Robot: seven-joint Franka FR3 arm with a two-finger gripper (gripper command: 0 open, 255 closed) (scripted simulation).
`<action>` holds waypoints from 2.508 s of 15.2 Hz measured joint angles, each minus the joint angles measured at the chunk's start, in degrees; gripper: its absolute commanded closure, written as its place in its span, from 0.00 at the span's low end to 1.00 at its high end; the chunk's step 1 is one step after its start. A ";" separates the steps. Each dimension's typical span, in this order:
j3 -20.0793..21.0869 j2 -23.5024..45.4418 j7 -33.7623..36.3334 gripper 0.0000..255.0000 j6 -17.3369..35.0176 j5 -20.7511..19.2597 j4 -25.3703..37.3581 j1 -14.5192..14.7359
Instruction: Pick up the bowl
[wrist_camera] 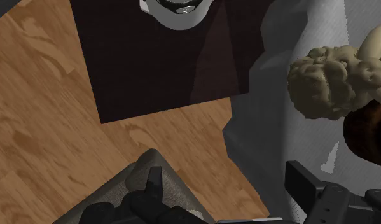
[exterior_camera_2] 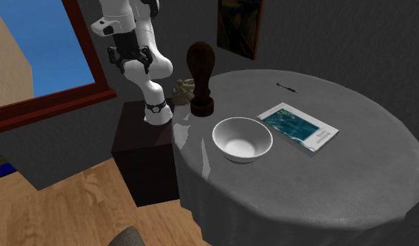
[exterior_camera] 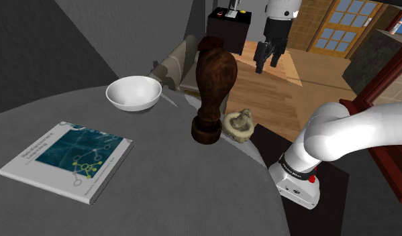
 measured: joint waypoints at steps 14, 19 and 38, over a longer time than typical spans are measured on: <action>6.35 20.30 8.48 0.00 12.79 7.24 9.68 3.47; 8.58 29.75 11.69 0.00 16.16 8.74 17.03 4.58; 12.81 58.71 20.19 0.00 21.75 8.23 44.04 8.32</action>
